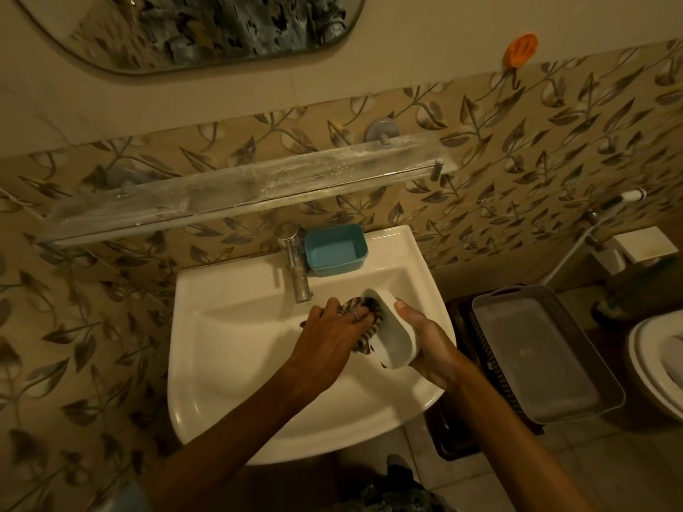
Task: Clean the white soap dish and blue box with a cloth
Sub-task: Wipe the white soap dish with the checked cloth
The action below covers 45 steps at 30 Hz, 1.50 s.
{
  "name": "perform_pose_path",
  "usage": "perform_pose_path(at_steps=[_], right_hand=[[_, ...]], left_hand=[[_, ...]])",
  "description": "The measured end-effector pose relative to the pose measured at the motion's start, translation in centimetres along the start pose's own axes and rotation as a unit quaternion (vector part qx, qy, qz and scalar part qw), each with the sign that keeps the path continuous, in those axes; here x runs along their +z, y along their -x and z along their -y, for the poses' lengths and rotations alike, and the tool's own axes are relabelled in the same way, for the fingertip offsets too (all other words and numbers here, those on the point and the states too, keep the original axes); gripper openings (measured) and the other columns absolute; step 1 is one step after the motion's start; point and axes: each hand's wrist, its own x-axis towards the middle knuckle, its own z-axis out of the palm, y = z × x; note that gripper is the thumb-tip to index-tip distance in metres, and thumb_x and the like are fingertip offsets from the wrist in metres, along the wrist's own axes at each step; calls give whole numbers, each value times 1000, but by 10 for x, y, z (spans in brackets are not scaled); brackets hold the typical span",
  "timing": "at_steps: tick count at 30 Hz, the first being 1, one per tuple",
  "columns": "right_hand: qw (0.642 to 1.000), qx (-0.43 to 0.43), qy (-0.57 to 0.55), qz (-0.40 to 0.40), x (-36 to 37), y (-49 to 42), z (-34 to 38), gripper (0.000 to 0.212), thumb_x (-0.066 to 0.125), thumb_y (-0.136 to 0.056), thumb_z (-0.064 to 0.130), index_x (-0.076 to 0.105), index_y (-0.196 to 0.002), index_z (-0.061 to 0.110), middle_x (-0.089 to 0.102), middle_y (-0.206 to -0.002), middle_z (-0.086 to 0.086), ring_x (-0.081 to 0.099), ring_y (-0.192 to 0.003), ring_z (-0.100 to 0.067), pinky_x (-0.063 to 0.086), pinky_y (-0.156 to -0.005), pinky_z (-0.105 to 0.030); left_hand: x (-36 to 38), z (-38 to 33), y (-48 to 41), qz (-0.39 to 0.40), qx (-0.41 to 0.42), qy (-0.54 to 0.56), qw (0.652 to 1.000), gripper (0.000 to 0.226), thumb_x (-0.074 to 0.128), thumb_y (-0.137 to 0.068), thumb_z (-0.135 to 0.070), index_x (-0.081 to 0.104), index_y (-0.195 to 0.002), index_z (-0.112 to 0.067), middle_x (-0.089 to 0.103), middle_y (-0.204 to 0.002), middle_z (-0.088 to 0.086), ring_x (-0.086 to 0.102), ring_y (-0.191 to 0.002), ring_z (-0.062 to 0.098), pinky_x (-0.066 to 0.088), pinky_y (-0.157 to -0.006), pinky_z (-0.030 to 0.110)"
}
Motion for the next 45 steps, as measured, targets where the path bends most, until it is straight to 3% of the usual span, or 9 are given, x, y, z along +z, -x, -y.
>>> perform_pose_path(at_steps=[11,16,18,24,28,33,37,42,45], right_hand=[[999,-6,-37,-31,0,-7,4,30,49,-95,35,61,-117,20,68,-108,-12,66,-99,-29,56,-81,-41],[995,19,-90,-25,0,-3,0,35,47,-95,39,63,-117,18,73,-101,-12,68,-96,-31,54,-84,-46],[991,27,-126,-28,1,-1,-5,39,47,-95,39,62,-121,13,72,-105,-17,66,-100,-35,53,-88,-50],[987,12,-158,-20,10,3,-20,27,47,-95,32,64,-108,15,75,-88,-12,72,-81,-27,58,-71,-43],[988,18,-148,-31,9,4,-22,28,50,-93,33,65,-108,15,75,-91,-11,68,-91,-30,55,-81,-48],[983,53,-162,-66,-5,3,-13,61,60,-79,44,58,-125,5,67,-113,-25,68,-96,-36,57,-68,-39],[982,42,-177,-46,-10,3,-10,51,54,-88,40,56,-127,6,66,-112,-25,68,-92,-34,58,-66,-39],[985,24,-169,-24,-6,2,-5,61,60,-77,42,56,-128,9,64,-121,-23,64,-106,-35,57,-69,-42],[990,5,-136,-27,-6,0,-8,49,57,-80,42,61,-120,14,69,-112,-18,67,-102,-33,56,-74,-44]], left_hand=[[0,-44,24,61,-41,186,980,62,58,-85,-2,41,-138,-29,46,-139,-3,43,-120,24,41,-100,36],[-18,-17,19,127,-48,504,853,48,49,-87,5,55,-128,-20,60,-125,-2,55,-116,11,49,-85,12],[-16,-7,15,92,-131,566,809,43,47,-88,-2,57,-125,-23,63,-120,-2,59,-110,14,54,-74,17],[4,-11,-5,-71,-212,393,892,54,53,-77,-16,51,-130,-29,60,-127,-1,55,-116,21,48,-98,42],[5,-36,-2,-53,-157,302,939,50,63,-83,-11,50,-128,-27,58,-125,2,47,-112,24,46,-95,36],[-12,-47,10,15,-3,235,972,62,58,-81,2,50,-130,-35,51,-128,-4,41,-109,21,39,-94,29],[-18,-41,9,33,73,119,990,74,55,-80,5,39,-136,-41,40,-143,-12,37,-112,23,33,-85,31],[-18,-38,-5,9,-43,78,996,68,64,-85,-31,29,-143,-28,36,-145,1,34,-120,25,35,-97,36],[-13,-32,-11,0,-96,125,988,63,64,-84,-19,36,-140,-26,48,-138,1,41,-114,25,42,-94,36]])
